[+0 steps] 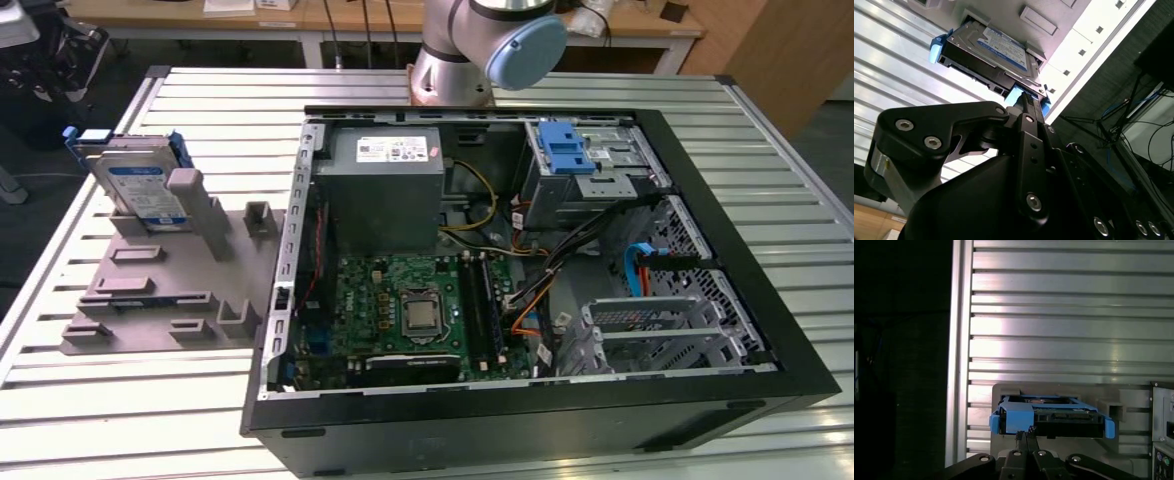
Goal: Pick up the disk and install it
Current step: 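Pick up the disk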
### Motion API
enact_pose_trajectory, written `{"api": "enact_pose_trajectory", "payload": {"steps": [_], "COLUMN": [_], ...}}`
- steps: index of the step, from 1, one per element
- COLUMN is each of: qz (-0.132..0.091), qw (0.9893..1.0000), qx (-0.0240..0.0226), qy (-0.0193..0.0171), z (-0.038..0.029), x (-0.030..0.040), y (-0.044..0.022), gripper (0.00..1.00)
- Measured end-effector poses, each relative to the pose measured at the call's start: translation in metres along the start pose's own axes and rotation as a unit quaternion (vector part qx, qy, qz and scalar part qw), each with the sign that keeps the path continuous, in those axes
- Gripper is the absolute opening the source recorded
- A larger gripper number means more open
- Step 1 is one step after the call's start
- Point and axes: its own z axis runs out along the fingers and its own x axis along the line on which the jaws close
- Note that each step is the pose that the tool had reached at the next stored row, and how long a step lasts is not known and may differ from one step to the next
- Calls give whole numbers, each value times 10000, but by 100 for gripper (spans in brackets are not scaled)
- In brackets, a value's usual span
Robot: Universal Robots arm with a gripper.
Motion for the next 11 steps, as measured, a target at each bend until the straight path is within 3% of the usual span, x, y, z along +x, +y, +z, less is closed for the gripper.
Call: {"api": "enact_pose_trajectory", "payload": {"steps": [7,11], "qz": [-61,-337], "qw": [10000,9994], "qx": [2,8], "qy": [2,12], "z": [0,1], "x": [0,1], "y": [0,0], "gripper": [11,11]}}
